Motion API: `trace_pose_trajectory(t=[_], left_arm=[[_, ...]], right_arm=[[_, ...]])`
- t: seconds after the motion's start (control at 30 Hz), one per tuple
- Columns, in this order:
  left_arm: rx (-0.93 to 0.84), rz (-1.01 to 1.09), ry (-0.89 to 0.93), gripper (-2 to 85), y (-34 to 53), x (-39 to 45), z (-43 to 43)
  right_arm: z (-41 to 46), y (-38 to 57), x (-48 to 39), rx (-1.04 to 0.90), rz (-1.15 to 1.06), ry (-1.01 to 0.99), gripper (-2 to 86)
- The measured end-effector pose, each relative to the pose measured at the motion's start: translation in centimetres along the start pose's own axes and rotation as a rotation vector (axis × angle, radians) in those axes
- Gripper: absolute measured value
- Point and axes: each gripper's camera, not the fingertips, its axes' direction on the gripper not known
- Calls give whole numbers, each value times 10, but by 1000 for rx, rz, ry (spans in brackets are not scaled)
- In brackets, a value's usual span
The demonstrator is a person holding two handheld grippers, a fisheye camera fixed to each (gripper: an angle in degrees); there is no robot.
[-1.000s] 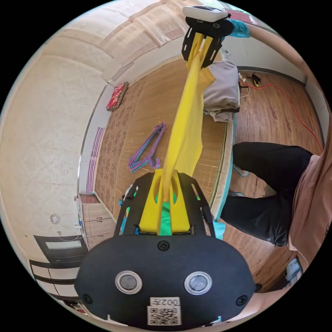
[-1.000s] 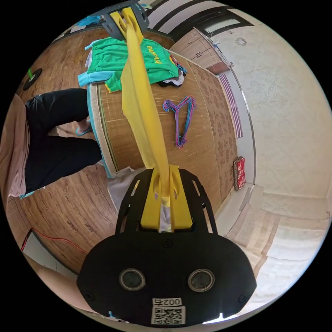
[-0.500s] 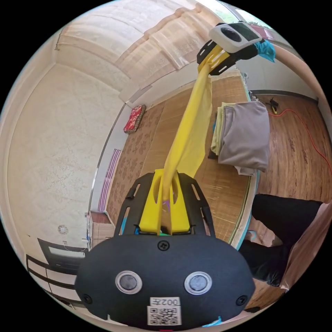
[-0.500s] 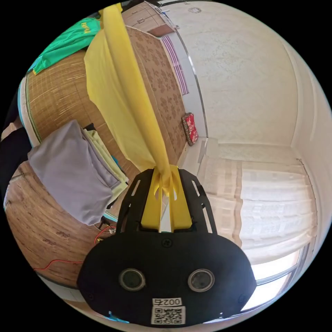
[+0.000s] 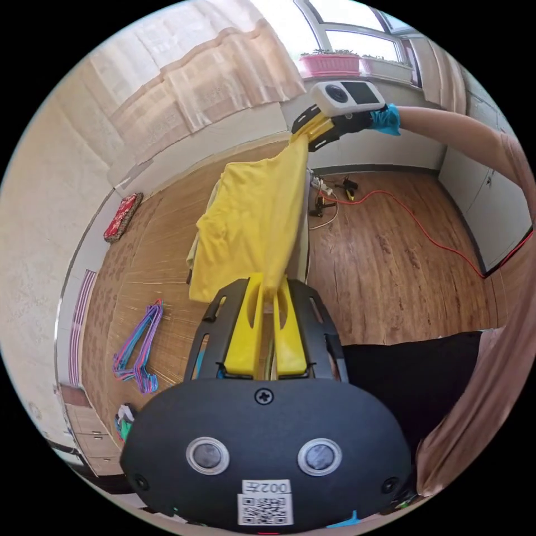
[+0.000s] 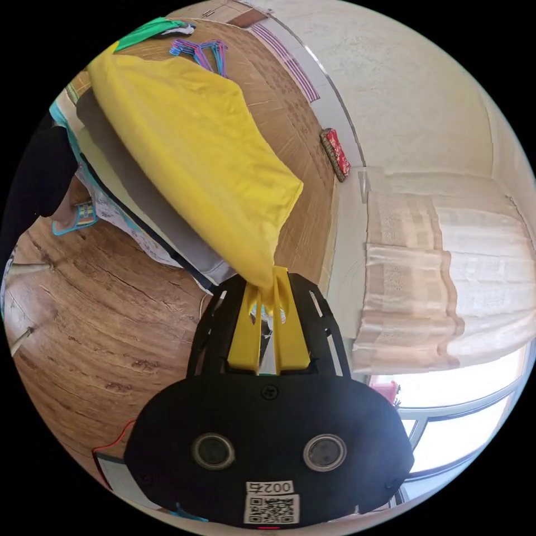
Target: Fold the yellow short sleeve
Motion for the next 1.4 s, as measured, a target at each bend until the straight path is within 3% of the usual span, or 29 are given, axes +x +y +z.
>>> trace_pose_trajectory(t=[0.23,0.57,0.73,0.9,1.07,1.4], left_arm=[[43,-75,57,-8,17,-17,-5],[138,-184,-344,-9,-29,-115,-59],[210,-218,-445,-9,-34,-129,-77],[208,-153,-304,-9,-6,-100,-56],[106,-43,-43,-9,44,-40,13],[126,-111,12,-9,84,-34,19]], right_arm=[[16,23,7,34,71,-36,-1],[20,-22,107,108,284,110,-3],[20,-21,127,154,375,180,-3],[41,13,91,134,299,136,-3],[75,65,15,42,159,16,-2],[78,94,4,57,217,-56,3]])
